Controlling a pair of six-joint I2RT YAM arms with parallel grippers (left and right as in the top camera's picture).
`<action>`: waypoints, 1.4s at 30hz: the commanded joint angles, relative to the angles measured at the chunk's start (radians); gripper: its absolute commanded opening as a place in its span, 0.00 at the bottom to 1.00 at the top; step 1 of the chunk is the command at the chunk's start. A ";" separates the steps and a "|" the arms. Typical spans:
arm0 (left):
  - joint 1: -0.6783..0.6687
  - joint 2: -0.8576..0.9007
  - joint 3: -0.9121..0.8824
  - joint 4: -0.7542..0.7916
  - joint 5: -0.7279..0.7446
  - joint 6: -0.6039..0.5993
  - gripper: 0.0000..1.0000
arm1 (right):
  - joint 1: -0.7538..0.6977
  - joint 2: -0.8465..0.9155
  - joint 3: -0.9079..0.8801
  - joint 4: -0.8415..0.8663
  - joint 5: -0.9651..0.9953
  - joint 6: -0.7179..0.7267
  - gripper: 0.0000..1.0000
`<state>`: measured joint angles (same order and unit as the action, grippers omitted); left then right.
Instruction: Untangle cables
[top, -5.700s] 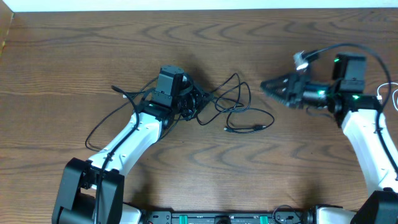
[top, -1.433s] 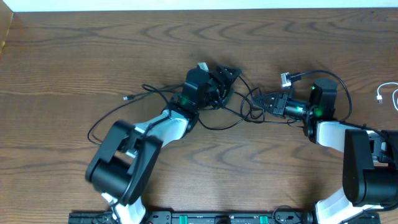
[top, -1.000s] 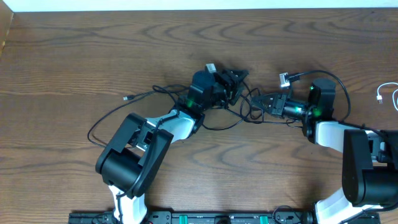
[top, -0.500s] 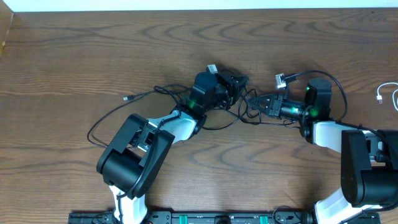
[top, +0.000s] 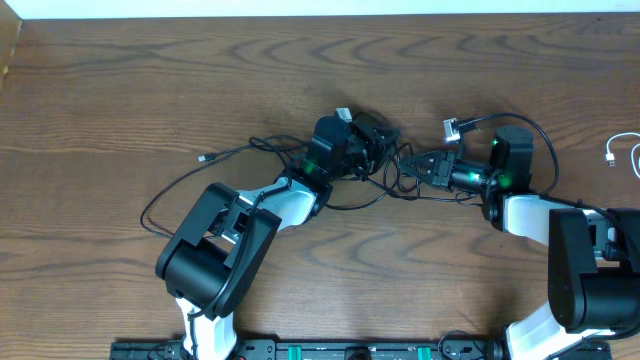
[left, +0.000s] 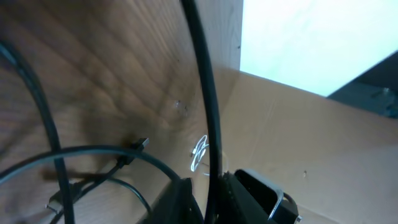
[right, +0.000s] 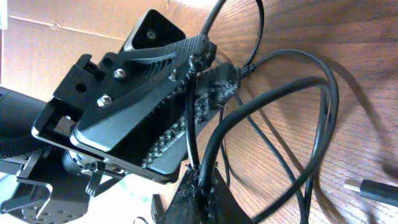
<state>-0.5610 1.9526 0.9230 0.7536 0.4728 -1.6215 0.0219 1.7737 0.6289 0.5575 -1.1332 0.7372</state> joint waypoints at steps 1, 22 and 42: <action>0.002 0.014 0.024 -0.001 0.014 0.035 0.08 | 0.005 0.003 0.006 -0.001 -0.002 -0.021 0.01; 0.283 -0.229 0.024 0.019 0.500 0.238 0.07 | -0.026 0.003 0.006 -0.382 0.380 -0.197 0.01; 0.560 -0.786 0.024 0.019 0.512 0.247 0.08 | -0.172 0.003 0.006 -0.710 0.645 -0.275 0.01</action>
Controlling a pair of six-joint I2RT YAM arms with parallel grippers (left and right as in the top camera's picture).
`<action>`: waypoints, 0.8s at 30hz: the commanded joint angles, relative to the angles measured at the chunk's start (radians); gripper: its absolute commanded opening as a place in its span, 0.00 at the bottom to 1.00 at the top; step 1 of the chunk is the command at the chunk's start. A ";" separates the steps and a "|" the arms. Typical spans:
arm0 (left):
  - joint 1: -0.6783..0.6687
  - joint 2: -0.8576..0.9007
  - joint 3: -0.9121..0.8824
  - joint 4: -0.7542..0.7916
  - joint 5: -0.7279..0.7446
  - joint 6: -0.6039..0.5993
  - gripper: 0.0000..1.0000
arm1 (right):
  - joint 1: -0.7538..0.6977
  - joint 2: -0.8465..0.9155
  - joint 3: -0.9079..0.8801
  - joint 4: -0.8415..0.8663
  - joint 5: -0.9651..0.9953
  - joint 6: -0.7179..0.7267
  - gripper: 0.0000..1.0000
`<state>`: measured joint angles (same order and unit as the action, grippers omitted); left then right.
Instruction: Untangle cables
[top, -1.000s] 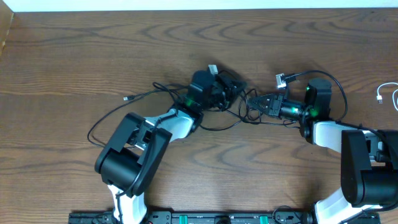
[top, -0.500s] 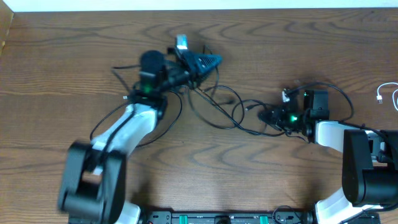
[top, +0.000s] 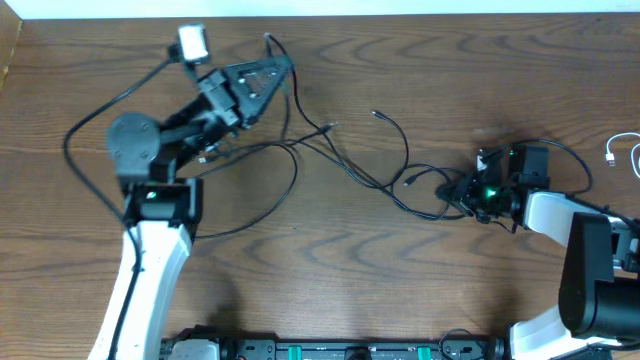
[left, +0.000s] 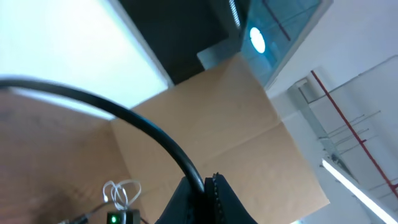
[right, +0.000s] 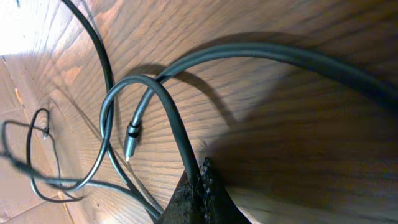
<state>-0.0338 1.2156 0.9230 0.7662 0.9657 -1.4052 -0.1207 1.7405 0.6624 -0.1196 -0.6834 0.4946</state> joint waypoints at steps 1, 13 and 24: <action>0.043 -0.064 0.024 0.006 0.020 0.045 0.08 | -0.038 0.036 -0.028 -0.035 0.195 -0.032 0.01; 0.050 -0.103 0.024 -0.012 0.180 0.158 0.08 | -0.068 -0.063 -0.001 -0.029 -0.240 -0.216 0.77; -0.006 -0.103 0.024 0.262 0.302 0.224 0.08 | -0.066 -0.539 0.000 0.019 -0.224 -0.347 0.94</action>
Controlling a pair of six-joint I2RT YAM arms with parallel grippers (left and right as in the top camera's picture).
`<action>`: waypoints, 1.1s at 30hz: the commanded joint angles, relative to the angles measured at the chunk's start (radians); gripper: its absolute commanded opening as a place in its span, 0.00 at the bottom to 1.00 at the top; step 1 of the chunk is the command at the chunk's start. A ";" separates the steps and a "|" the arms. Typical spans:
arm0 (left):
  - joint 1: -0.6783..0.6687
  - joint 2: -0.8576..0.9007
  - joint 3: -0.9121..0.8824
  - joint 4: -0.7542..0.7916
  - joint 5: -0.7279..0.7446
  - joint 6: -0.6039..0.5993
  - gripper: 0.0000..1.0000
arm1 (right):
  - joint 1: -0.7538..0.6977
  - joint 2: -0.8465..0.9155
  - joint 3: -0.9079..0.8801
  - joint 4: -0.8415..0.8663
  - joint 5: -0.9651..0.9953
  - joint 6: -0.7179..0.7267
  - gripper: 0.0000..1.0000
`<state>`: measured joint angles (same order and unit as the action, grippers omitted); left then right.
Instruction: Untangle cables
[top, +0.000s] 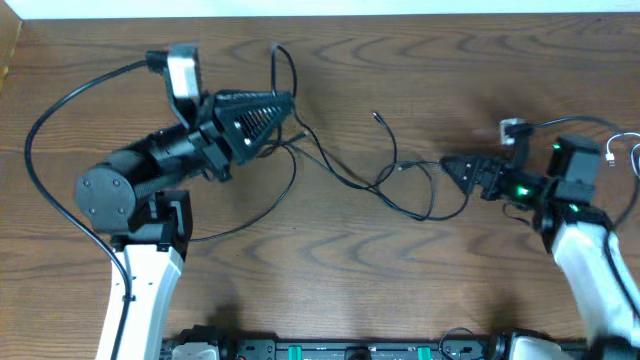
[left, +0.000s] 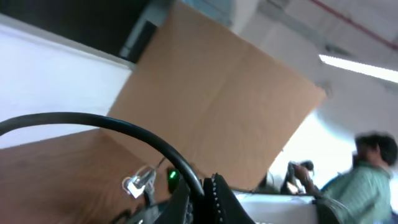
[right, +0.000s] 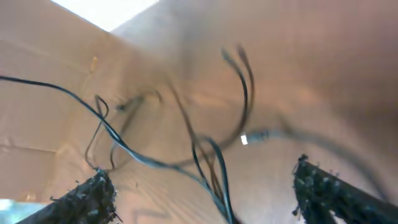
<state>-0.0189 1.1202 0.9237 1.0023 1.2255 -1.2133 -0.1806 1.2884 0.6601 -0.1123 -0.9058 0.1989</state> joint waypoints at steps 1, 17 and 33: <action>-0.031 -0.008 0.023 0.037 0.039 0.032 0.08 | -0.003 -0.129 0.002 0.029 -0.002 -0.051 0.97; -0.196 -0.011 0.023 0.245 -0.147 -0.110 0.08 | 0.462 -0.118 0.002 0.208 0.304 -0.005 0.78; -0.196 -0.034 0.023 0.290 -0.191 -0.240 0.08 | 0.772 0.230 0.002 0.567 0.744 0.195 0.63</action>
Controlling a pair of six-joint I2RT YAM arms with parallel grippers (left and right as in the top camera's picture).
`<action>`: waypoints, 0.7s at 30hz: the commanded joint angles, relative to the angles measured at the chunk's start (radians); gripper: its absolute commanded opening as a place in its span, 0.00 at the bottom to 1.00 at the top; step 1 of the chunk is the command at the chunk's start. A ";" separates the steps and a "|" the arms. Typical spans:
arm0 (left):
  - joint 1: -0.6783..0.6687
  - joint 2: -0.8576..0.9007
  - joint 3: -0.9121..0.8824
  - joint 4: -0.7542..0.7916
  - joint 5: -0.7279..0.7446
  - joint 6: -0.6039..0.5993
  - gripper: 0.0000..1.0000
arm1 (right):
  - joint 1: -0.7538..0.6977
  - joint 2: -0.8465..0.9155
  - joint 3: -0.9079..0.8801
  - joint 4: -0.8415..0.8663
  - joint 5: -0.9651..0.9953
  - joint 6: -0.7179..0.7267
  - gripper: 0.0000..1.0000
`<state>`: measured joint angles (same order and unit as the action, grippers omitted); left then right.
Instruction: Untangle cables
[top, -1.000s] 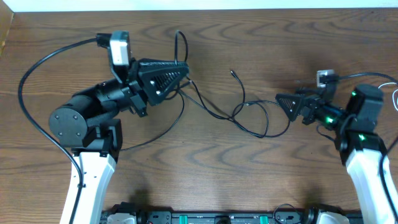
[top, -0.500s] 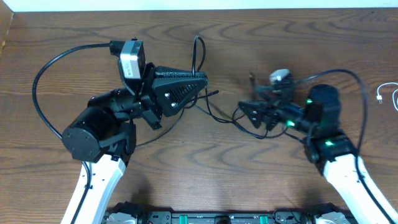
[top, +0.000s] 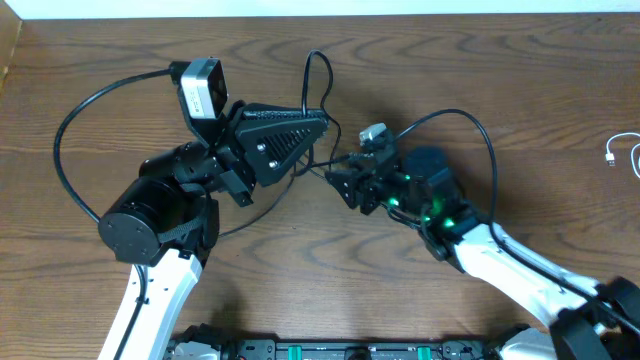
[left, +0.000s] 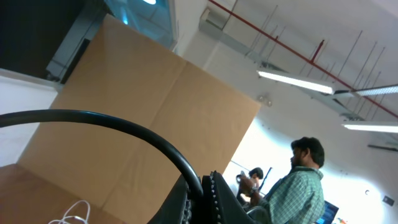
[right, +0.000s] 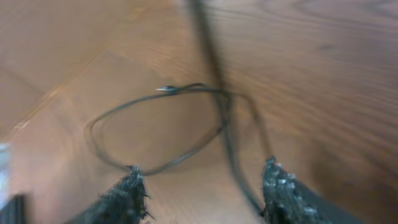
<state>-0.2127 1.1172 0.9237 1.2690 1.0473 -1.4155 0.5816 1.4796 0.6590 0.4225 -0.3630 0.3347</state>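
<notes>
My left gripper (top: 320, 120) is raised above the table's middle and shut on a thick black cable (top: 318, 62) that loops up behind it. In the left wrist view the left gripper (left: 202, 184) clamps that cable (left: 124, 124) and faces the room. Just to its right, my right gripper (top: 341, 184) stands open and low over the wood. Seen from the right wrist, the right gripper (right: 202, 190) has a thin black cable (right: 155, 134) lying in a loop ahead of its spread fingers (right: 129, 194), with one strand running between them. Thin strands (top: 318, 165) cross between the two grippers.
A coiled white cable (top: 625, 150) lies at the table's far right edge and shows again as white cable (left: 68, 211) low in the left wrist view. A cardboard wall (left: 155, 112) stands beyond the table. The left arm's own lead (top: 75, 120) arcs over the left side.
My right gripper, still open, has moved from the right side of the table to the middle, close to the left gripper. The left gripper has shifted slightly right, still shut on the cable.
Both grippers were shut on cables in a tangle at the table's middle. Then the left gripper held its cable up at the far left and the right was shut on one at the right, strands spread between. Then the right was open. Now it is at the middle.
</notes>
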 joint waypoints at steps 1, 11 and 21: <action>-0.002 -0.037 0.023 0.029 -0.012 -0.046 0.08 | 0.009 0.055 0.003 0.065 0.200 0.068 0.67; -0.002 -0.097 0.023 0.039 -0.006 -0.056 0.08 | 0.022 0.108 0.003 0.199 0.106 0.193 0.68; -0.002 -0.097 0.023 0.039 0.003 -0.057 0.08 | 0.091 0.109 0.003 0.240 0.114 0.192 0.84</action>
<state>-0.2127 1.0286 0.9237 1.2984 1.0447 -1.4673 0.6575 1.5784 0.6586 0.6518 -0.2539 0.5194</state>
